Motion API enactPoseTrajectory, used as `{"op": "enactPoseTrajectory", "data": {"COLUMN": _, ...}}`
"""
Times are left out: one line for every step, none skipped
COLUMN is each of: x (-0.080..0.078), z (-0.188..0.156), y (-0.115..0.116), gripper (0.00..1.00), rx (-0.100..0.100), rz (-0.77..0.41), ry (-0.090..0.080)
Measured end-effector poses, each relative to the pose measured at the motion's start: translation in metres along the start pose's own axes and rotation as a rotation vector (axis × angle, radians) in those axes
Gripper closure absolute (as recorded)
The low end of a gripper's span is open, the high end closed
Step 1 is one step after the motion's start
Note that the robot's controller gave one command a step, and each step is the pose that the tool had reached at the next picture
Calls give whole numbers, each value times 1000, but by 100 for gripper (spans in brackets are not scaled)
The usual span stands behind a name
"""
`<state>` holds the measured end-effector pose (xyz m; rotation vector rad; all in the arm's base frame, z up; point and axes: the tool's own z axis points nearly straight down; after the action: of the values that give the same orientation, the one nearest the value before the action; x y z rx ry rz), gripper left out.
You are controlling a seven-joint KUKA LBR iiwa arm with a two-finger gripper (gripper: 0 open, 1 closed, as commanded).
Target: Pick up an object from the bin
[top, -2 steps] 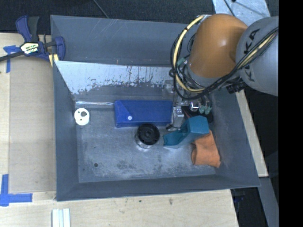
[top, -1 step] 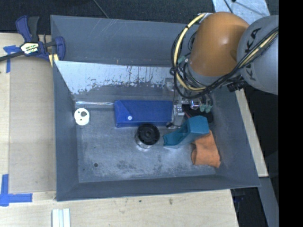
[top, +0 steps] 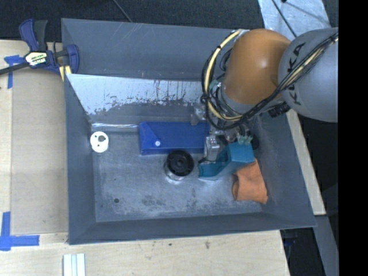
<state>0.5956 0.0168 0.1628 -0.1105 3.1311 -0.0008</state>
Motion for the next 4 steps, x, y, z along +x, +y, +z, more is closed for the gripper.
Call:
{"op": "enactPoseTrajectory", "data": {"x": 18, "z": 45, "y": 8, "gripper": 0, "rx": -1, "rz": 50, "ry": 4}}
{"op": "enactPoseTrajectory", "data": {"x": 7, "z": 73, "y": 14, "gripper": 0, "rx": 0, "rz": -8, "ry": 4}}
{"op": "enactPoseTrajectory", "data": {"x": 17, "z": 83, "y": 42, "gripper": 100, "rx": -2, "rz": -60, "ry": -10}}
{"op": "enactPoseTrajectory", "data": {"x": 20, "z": 89, "y": 42, "gripper": 0, "rx": -2, "rz": -60, "ry": -1}}
